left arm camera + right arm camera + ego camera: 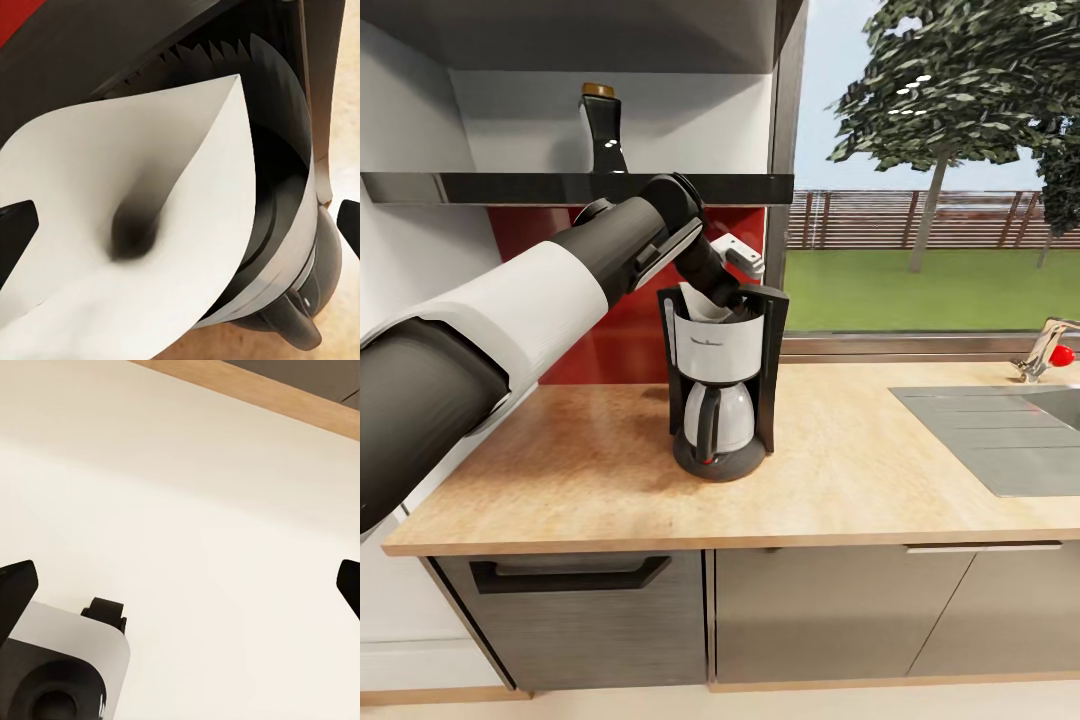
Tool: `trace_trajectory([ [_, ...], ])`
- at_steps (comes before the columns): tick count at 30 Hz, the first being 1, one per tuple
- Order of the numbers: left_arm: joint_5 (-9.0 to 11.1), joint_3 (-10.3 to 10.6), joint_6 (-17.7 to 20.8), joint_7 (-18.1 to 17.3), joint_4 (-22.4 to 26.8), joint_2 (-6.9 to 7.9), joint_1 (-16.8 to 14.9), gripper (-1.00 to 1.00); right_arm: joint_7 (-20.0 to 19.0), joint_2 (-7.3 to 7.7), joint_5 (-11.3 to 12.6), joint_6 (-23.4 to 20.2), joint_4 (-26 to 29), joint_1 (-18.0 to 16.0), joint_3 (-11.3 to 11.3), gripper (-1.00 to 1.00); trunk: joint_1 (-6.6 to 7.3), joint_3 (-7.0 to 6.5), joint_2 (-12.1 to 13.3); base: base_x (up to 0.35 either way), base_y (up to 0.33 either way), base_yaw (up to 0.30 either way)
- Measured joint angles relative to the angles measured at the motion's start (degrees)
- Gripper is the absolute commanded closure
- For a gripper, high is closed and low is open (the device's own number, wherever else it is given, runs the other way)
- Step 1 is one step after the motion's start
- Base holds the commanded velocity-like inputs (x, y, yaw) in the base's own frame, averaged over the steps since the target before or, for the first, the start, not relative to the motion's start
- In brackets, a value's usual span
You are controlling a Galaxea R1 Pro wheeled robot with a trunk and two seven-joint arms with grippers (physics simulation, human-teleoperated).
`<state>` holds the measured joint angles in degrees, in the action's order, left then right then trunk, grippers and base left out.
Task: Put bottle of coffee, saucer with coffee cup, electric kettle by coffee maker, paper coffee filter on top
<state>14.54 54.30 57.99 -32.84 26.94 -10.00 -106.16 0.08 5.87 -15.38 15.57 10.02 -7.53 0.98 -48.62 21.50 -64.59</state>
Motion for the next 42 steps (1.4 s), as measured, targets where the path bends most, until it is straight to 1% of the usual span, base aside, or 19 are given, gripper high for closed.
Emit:
trace_trajectory([
  [30,-0.01,-0.04,0.00,0.01,0.00,0.00,0.00,-1.00,0.00,0.00,0.03,0.00,0.00,0.00,0.00,-1.00,0.00,0.00,0.00,0.000,0.000,0.000],
  [42,0.01,-0.09,0.00,-0.02,0.00,0.00,0.00,-1.00,0.00,0.00,0.00,0.00,0.02,0.00,0.00,-1.00,2.63,-2.15,4.80,0.000,0.000,0.000],
])
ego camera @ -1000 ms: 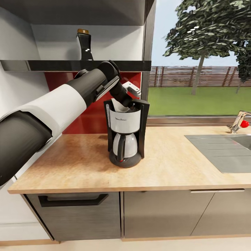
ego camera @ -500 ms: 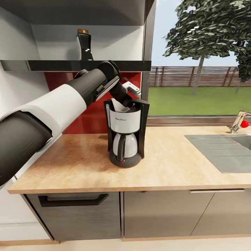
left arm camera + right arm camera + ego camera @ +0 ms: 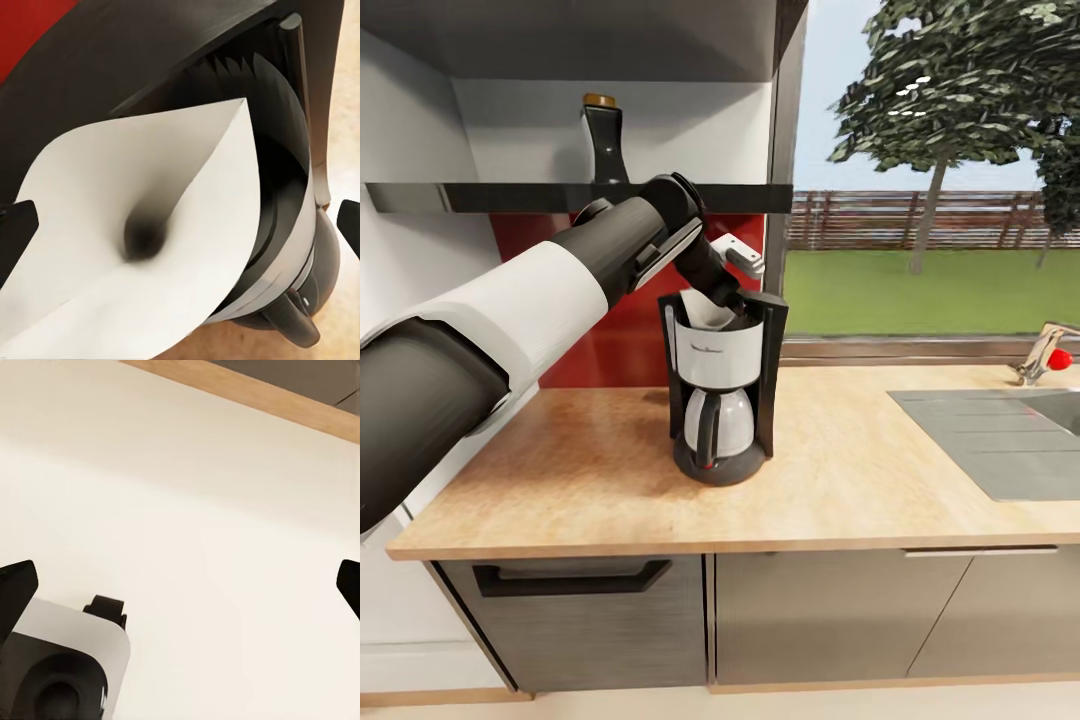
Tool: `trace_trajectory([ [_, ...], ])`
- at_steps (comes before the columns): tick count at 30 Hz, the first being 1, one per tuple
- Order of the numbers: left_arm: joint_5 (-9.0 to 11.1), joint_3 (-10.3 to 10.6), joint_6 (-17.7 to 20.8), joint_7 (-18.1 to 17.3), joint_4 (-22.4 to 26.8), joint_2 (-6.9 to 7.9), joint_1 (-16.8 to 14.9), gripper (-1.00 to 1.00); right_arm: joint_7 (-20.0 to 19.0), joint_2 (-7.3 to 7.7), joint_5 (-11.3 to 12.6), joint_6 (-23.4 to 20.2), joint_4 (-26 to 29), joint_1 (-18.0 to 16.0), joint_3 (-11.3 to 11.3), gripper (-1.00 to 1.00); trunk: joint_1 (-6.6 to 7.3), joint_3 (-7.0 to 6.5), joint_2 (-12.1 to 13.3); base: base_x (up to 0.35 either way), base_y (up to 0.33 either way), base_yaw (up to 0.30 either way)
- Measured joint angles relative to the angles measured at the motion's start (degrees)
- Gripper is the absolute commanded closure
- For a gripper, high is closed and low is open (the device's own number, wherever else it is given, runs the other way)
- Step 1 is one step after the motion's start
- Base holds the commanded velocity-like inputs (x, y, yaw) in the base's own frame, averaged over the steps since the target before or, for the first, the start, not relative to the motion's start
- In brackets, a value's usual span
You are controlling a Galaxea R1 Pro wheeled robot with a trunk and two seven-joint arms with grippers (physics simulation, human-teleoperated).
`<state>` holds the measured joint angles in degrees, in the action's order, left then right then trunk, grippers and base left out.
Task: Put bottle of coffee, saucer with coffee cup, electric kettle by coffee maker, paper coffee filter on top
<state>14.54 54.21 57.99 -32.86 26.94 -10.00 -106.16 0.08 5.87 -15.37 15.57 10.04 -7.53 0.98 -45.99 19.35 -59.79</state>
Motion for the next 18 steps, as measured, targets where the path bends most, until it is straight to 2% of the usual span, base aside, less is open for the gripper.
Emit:
trace_trajectory([
  [8,0.06,0.00,0.00,0.01,0.07,0.00,0.00,-1.00,0.00,0.00,0.02,0.00,-0.01,0.00,0.00,-1.00,1.76,-1.44,3.21,0.000,0.000,0.000],
  [18,0.08,-0.14,0.00,0.01,0.29,0.00,0.00,-1.00,-0.03,0.00,0.07,0.00,0.01,0.00,0.00,-1.00,1.76,-1.44,3.23,0.000,0.000,0.000],
])
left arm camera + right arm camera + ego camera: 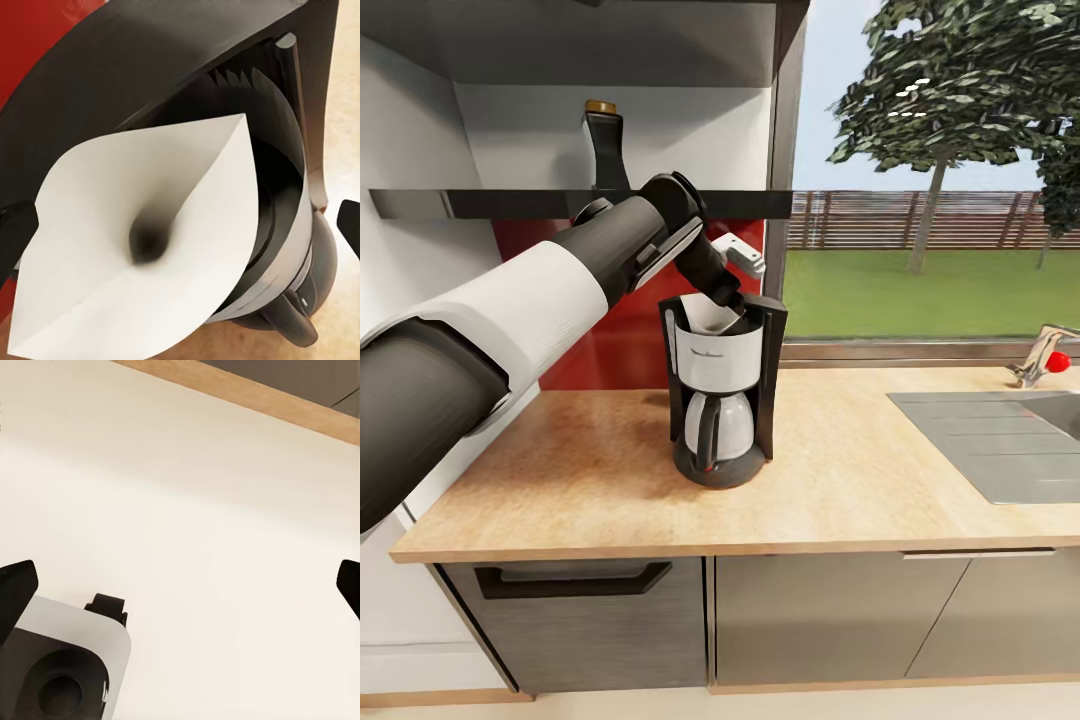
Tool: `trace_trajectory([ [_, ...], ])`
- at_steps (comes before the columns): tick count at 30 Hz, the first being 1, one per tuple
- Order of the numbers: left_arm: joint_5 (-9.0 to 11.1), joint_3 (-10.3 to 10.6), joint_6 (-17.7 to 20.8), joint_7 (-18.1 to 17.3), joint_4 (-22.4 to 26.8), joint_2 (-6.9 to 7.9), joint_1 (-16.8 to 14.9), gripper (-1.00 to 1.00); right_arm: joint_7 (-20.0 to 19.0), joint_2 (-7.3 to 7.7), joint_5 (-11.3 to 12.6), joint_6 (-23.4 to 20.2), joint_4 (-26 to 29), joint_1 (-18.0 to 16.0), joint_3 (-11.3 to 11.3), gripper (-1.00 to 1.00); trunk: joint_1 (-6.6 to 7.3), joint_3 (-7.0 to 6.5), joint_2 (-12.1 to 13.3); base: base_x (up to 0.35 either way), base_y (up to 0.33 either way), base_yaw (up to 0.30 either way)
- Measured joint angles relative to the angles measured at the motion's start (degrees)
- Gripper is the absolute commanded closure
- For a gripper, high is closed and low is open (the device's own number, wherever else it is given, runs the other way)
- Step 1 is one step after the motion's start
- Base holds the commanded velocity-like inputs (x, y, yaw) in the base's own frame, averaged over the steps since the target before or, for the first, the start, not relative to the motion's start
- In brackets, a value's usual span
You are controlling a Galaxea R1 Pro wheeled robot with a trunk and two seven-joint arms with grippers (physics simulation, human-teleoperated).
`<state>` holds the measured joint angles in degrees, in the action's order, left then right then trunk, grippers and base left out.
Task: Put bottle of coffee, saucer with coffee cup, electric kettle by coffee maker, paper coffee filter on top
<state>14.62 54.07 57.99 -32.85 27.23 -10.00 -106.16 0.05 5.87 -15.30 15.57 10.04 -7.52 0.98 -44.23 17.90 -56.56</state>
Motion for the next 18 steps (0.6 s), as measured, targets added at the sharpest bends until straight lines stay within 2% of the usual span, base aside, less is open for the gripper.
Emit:
trace_trajectory([
  [5,0.01,-0.04,0.00,0.00,0.09,0.00,0.00,-1.00,-0.05,0.00,-0.01,0.00,0.00,0.00,0.00,-1.00,-0.02,0.00,0.00,-0.180,0.000,0.000],
  [18,0.10,-0.13,0.00,0.02,0.15,0.00,0.00,-1.00,-0.05,0.00,-0.09,0.00,0.00,0.00,0.00,-1.00,-0.04,0.00,0.01,-0.328,0.000,0.000],
])
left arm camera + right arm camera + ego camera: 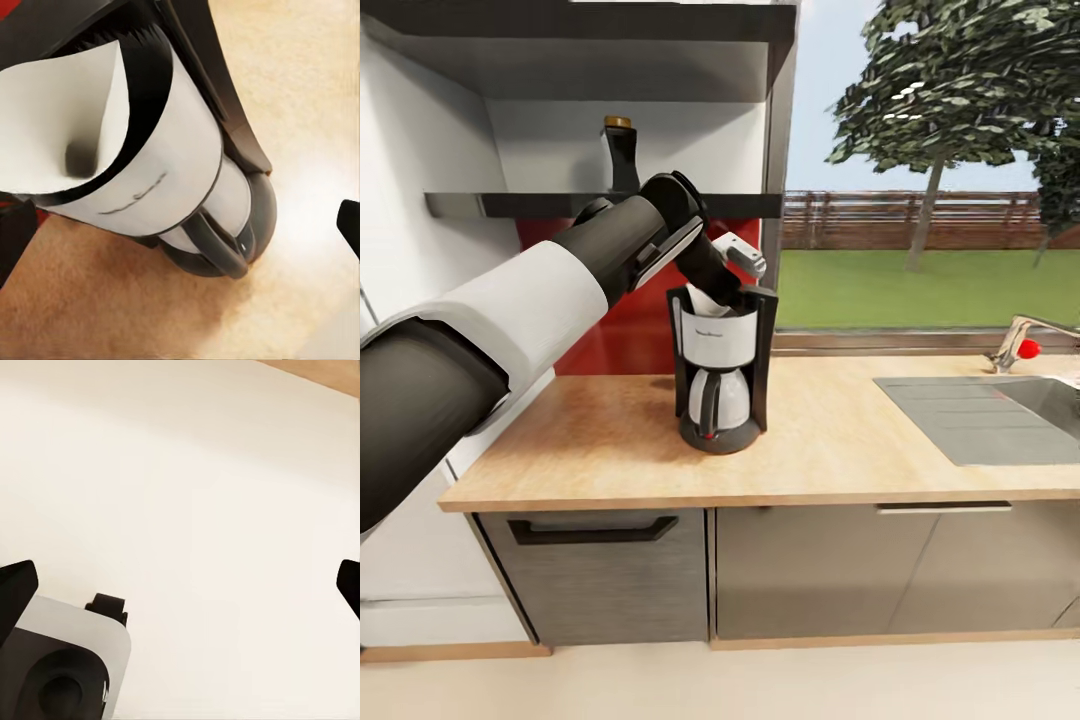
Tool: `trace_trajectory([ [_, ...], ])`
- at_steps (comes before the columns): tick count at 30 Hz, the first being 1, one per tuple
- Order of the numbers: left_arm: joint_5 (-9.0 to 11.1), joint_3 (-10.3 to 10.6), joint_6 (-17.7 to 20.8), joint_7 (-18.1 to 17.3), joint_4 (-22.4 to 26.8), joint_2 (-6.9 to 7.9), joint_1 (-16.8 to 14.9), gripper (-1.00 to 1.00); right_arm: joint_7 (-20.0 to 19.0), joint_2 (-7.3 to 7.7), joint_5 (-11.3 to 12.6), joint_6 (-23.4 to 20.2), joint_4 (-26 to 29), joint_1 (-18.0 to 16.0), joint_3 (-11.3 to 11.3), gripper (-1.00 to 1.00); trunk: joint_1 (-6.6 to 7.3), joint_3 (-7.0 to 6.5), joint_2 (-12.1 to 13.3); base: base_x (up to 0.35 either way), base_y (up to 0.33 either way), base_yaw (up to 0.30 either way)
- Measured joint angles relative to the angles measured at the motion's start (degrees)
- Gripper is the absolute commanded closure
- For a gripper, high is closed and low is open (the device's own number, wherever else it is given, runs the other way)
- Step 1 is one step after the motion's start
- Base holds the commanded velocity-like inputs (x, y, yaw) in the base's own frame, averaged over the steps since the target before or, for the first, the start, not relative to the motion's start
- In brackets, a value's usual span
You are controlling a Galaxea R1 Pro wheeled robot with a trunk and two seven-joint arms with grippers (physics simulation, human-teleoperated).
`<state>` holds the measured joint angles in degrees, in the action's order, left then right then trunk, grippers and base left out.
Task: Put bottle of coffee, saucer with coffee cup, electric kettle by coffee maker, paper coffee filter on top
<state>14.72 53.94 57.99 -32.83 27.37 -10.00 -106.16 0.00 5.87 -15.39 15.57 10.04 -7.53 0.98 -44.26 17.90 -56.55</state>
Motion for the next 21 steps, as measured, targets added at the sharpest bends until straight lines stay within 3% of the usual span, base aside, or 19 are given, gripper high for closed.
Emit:
trace_trajectory([
  [8,0.13,-0.15,0.01,0.00,0.11,0.00,-0.01,-1.00,0.00,0.00,-0.02,0.00,0.00,0.00,0.00,-1.00,0.02,0.01,-0.01,-0.230,0.000,0.000],
  [9,0.48,-1.14,0.01,0.03,0.39,0.00,-0.01,-1.00,0.00,0.00,0.00,0.00,0.00,0.00,0.00,-1.00,0.03,0.00,-0.01,-0.029,0.000,0.000],
  [14,5.89,-6.10,0.14,0.40,5.23,0.00,-0.03,-1.00,0.00,0.00,-0.04,0.00,0.00,0.00,0.01,-1.00,0.04,0.00,-0.01,-0.016,0.000,0.000],
  [18,12.10,-7.65,0.14,0.40,10.70,0.00,0.03,-1.00,0.00,0.00,-0.03,0.00,0.00,0.00,0.00,-1.00,0.04,0.00,-0.01,-0.006,0.000,0.000],
  [21,15.09,-8.16,-0.03,0.16,15.32,0.00,0.14,-1.00,0.00,0.00,-0.04,0.00,0.00,0.00,0.00,-1.00,0.04,0.00,-0.01,-0.002,0.000,0.000],
])
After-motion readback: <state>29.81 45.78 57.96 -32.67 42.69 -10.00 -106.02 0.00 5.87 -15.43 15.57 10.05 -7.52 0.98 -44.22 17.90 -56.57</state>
